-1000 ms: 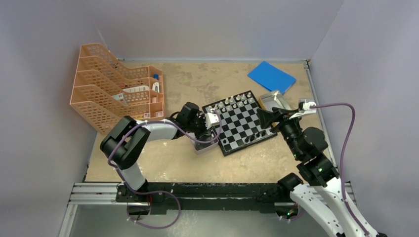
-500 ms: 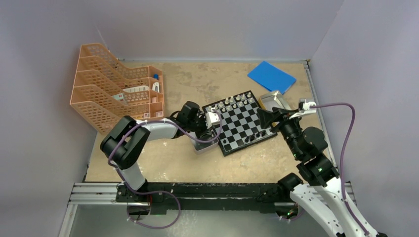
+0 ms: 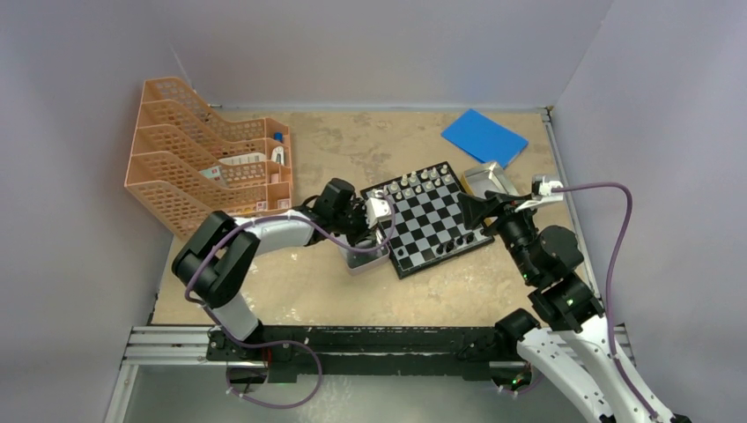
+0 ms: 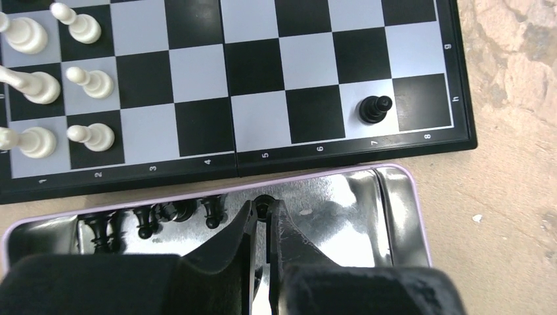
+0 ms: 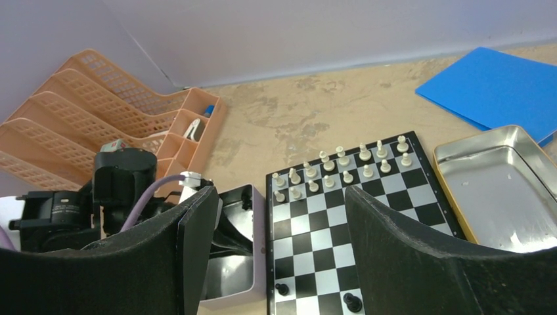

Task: Set up the chess pieces on the board
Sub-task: Pick up the chess piece from the storage box, then place the chess piece on the chessboard.

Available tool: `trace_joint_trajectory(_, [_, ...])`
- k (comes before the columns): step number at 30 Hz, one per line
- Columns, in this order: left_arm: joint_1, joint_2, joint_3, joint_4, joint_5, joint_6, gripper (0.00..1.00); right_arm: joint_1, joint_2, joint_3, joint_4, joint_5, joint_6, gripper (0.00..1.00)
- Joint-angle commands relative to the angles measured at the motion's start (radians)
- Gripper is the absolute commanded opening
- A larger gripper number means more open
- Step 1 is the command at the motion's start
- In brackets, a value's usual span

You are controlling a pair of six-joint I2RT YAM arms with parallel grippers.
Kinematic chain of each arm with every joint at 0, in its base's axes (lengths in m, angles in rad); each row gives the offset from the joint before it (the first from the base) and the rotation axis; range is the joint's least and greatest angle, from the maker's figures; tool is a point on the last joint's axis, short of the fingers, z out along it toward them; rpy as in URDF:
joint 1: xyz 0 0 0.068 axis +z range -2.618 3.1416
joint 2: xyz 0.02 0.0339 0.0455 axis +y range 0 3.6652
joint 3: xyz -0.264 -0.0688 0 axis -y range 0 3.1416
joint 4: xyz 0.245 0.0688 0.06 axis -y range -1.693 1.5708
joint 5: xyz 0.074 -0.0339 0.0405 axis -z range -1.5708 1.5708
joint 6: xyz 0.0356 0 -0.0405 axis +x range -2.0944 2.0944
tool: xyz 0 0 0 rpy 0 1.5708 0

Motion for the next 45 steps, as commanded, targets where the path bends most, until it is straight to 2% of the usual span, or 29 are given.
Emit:
trace_joint_trajectory(1, [0.004,-0.093,0.039,-0.041,-0.028,-0.04,0.0,-0.004,-0.001,0.028,0.042,0.003,0.003,0.73])
trace_joint_trajectory(7, [0.004,-0.172,0.053,-0.07,-0.113,-0.131,0.0,-0.004,-0.003,0.024,0.02,-0.013,0.005,0.74])
trace_joint_trajectory(11, [0.004,-0.197,0.108,-0.173,-0.131,-0.216,0.0,-0.004,-0.017,0.025,0.007,-0.023,0.011,0.74])
trace_joint_trajectory(18, [-0.025,-0.132,0.25,-0.278,-0.06,-0.372,0.0,-0.004,-0.015,0.031,-0.009,0.038,0.071,0.73])
trace_joint_trajectory(24, [-0.167,-0.095,0.28,-0.215,-0.2,-0.4,0.0,-0.004,-0.02,0.059,-0.04,0.056,0.08,0.73])
trace_joint_trajectory(30, [-0.244,-0.037,0.289,-0.138,-0.21,-0.505,0.0,-0.004,-0.066,0.1,-0.061,0.087,0.093,0.74])
trace_joint_trajectory(39, [-0.297,0.035,0.269,-0.018,-0.282,-0.517,0.0,-0.004,-0.139,0.112,-0.072,0.121,0.1,0.74])
trace_joint_trajectory(45, [-0.299,0.098,0.299,-0.01,-0.274,-0.499,0.0,-0.004,-0.137,0.116,-0.077,0.116,0.103,0.74])
